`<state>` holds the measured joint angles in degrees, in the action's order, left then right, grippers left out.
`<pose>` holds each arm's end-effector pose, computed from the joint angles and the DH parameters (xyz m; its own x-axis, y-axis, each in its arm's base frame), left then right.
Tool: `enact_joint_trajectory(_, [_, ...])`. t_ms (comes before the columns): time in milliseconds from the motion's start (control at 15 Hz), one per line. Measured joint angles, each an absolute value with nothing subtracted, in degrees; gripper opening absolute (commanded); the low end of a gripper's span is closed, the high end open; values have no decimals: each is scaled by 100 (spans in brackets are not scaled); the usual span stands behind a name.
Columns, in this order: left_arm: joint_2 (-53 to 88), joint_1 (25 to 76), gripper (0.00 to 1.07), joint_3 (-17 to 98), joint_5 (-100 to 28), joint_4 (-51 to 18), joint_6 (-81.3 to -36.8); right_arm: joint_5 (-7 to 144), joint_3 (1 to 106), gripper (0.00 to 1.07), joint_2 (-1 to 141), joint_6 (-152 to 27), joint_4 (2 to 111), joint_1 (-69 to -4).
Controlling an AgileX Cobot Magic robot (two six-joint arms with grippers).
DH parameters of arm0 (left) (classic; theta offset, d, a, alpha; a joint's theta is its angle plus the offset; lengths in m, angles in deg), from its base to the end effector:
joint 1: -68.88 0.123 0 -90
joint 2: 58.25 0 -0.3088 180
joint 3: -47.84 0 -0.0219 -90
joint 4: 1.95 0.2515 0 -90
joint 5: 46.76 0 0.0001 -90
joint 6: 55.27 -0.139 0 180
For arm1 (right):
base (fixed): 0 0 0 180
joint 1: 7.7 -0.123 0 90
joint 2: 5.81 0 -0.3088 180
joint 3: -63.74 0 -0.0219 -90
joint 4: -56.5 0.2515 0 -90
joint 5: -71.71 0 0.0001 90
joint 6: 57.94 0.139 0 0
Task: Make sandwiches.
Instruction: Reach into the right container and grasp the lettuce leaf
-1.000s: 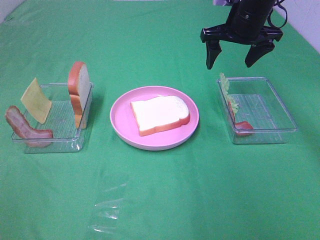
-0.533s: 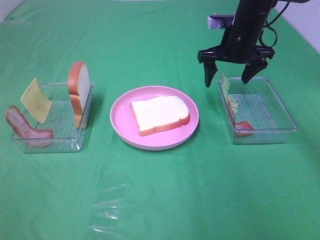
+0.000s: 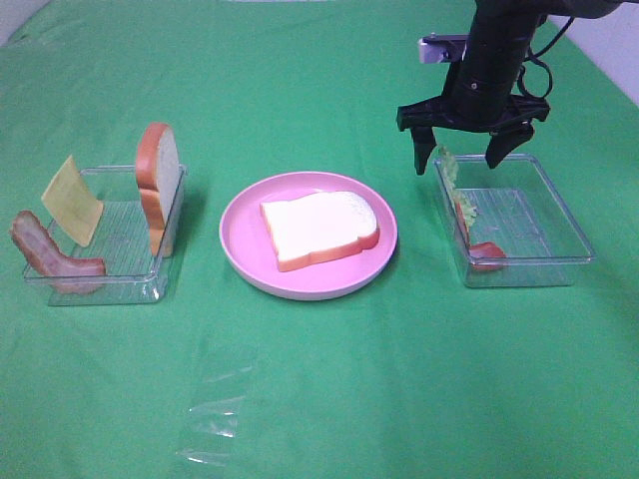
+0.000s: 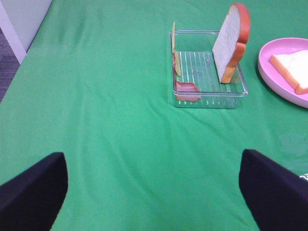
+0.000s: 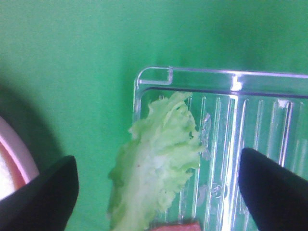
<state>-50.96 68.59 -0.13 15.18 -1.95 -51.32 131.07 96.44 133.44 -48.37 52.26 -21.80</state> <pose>0.0115 -0.0001 0.2599 -0.4564 -0.0666 -0.8873 -0.0264 0.9978 -0.0613 0.5017 0.1169 0.1394 -0.9620 -0.1090 -0.2505 -0.1049 0.9940 -0.0296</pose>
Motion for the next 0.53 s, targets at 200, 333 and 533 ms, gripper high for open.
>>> enact_joint_trajectory(200, [-5096,6859,88,-13,1518,-195,-5132,13107,9644,85,13344,-4837,5232,-2180])
enact_joint_trajectory(333, [-5096,6859,88,-13,1518,-195,-5132,13118,9644,83,13344,-4837,5289,-2180])
enact_joint_trajectory(533, [-5096,6859,88,-13,1518,-195,-5132,13181,9644,61,13344,-4837,5369,-2180])
